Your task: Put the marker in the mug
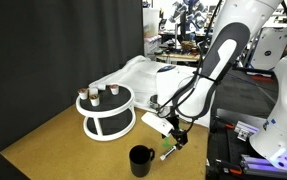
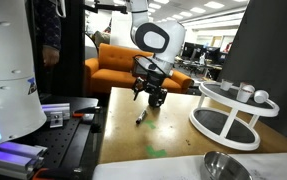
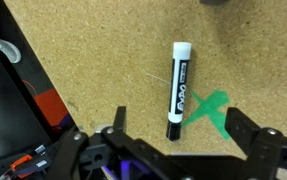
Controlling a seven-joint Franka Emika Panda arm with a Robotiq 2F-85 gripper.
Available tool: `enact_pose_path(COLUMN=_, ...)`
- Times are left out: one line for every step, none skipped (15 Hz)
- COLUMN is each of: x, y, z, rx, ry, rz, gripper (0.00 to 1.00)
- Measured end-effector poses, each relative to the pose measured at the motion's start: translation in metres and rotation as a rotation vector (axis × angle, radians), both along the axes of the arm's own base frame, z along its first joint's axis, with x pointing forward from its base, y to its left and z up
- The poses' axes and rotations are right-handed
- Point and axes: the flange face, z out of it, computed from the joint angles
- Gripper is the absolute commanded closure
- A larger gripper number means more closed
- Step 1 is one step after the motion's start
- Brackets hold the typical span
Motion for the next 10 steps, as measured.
enact_pose_path(x=-0.001, y=-0.001, z=-0.004, rx=0.016, ry=0.011, rz=0.001, gripper=0.00)
enact_pose_path(x=-0.001, y=-0.002, z=-0.008, rx=0.024, ry=0.021, rz=0.000, gripper=0.00)
enact_pose_path(x=-0.002, y=-0.003, z=-0.014, rx=0.027, ry=0.032, rz=-0.001, gripper=0.00)
enact_pose_path(x=-0.003, y=-0.005, z=-0.019, rx=0.028, ry=0.044, rz=-0.004, gripper=0.00)
enact_pose_path(x=-0.003, y=-0.006, z=-0.024, rx=0.029, ry=0.053, rz=-0.006, gripper=0.00)
enact_pose_path(x=-0.004, y=-0.008, z=-0.029, rx=0.029, ry=0.061, rz=-0.007, gripper=0.00)
enact_pose_path(x=-0.004, y=-0.009, z=-0.033, rx=0.028, ry=0.066, rz=-0.008, gripper=0.00)
enact_pose_path(x=-0.005, y=-0.009, z=-0.037, rx=0.027, ry=0.070, rz=-0.009, gripper=0.00)
enact_pose_path(x=-0.004, y=-0.009, z=-0.040, rx=0.027, ry=0.072, rz=-0.010, gripper=0.00)
enact_pose_path(x=-0.005, y=-0.009, z=-0.044, rx=0.026, ry=0.076, rz=-0.009, gripper=0.00)
